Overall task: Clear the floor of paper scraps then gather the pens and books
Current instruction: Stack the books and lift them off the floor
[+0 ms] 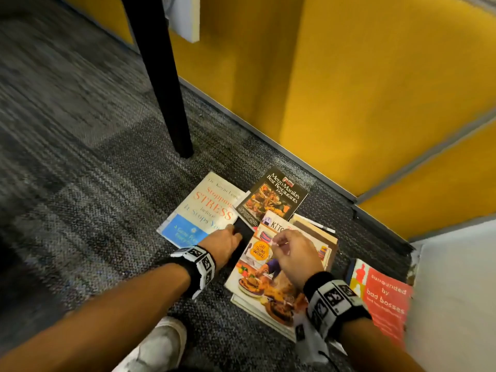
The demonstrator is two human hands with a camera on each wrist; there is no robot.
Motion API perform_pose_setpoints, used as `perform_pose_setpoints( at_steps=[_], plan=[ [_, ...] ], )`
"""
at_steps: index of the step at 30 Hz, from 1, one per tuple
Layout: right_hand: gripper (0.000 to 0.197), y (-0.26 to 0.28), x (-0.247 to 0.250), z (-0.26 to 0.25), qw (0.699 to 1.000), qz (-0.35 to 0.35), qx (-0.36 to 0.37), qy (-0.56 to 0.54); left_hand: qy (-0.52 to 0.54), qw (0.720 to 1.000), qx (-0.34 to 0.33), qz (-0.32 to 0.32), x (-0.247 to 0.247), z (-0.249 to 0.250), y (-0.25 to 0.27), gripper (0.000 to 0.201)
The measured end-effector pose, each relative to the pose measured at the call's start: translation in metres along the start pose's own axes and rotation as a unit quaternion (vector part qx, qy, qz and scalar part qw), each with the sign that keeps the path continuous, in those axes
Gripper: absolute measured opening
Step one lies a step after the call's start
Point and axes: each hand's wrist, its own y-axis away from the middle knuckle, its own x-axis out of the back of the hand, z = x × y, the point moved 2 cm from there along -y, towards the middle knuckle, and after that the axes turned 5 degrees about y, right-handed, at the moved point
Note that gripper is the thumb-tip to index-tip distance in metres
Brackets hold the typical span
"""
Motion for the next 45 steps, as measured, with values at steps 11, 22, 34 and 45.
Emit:
perform_pose_setpoints(
  at_steps=[11,22,34,45],
  plan=[
    [0.012,0.024,-0.038,-0.024,0.987,-0.08,0.137,0.026,0.181,0.972,0.098,0.109,0.032,-0.025,0.063,0.021],
    [0.01,0.038,-0.093,-0.277,0.849,-0.234,0.438,0.18,0.278,0.866,0.214,0.357,0.098,-0.122,0.364,0.016],
    [0.012,0.05,-0.142,-0.325,0.821,-0.31,0.415,0.24,0.199,0.667,0.44,0.567,0.161,-0.221,0.563,0.026],
    [0.004,0.001,-0.074,-0.219,0.929,-0.208,0.283,0.117,0.079,0.708,0.256,0.653,0.11,-0.114,0.398,0.007]
  ],
)
